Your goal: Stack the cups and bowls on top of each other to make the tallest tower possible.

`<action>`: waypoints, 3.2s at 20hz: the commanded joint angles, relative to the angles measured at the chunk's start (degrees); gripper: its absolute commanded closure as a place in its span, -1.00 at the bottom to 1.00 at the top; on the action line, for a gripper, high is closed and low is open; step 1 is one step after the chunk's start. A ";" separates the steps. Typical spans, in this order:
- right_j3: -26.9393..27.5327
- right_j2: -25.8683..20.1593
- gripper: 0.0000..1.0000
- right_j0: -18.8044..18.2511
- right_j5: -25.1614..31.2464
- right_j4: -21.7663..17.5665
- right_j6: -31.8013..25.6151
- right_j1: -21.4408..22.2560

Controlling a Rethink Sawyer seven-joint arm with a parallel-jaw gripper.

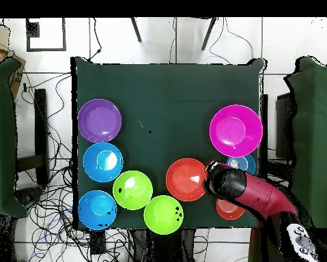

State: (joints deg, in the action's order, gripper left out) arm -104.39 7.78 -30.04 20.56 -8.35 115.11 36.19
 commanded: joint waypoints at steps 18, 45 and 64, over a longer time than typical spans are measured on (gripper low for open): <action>1.94 -4.97 -1.00 -0.91 -7.96 2.45 7.70 -3.69; 1.36 -5.94 -1.00 -1.73 -8.52 3.80 7.47 -5.46; 2.11 -5.68 -1.00 -1.19 -10.08 4.24 8.47 -7.15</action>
State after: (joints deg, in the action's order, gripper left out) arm -104.38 7.12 -31.85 14.73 -6.34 115.11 31.51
